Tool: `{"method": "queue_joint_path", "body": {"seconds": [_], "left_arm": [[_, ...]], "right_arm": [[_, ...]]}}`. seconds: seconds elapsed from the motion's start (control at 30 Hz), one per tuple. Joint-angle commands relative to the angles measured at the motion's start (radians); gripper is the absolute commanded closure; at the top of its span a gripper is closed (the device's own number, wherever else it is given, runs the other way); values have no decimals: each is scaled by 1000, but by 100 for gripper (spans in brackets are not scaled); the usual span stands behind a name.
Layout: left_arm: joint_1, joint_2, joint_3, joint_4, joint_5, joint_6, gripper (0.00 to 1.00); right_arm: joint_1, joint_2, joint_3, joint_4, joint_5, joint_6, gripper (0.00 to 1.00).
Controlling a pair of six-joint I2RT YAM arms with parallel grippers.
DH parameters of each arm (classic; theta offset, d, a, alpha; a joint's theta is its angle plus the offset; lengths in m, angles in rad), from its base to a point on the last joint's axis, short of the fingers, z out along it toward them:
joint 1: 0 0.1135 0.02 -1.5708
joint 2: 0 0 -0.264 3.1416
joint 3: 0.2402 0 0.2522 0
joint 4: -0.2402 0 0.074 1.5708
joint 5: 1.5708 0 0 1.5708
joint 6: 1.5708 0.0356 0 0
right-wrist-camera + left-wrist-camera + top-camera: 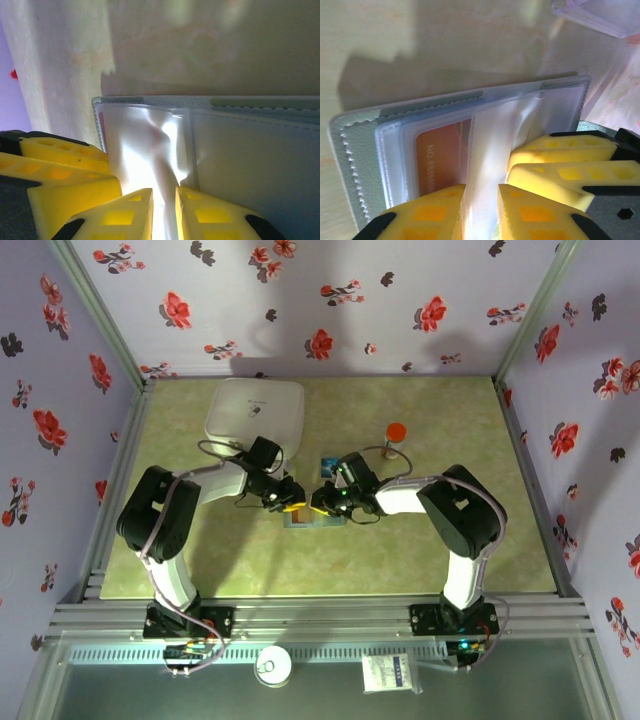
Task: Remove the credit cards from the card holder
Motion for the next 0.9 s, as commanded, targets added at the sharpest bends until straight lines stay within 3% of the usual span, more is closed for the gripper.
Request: {"method": "queue_joint_path", "body": {"seconds": [0.0,0.3,0.87], "left_arm": [[-8,-19,23,-21,21,-13,78],[-54,-19,102,-95,7,-3,72],[-186,160,293,-124,-40,-15,53]], "right_arm": [[-6,-61,-10,-56,29,-17,78],[-69,-278,-35,-263,160,-107,75],[-185,-430,-103,-340,140,-171,71]]}}
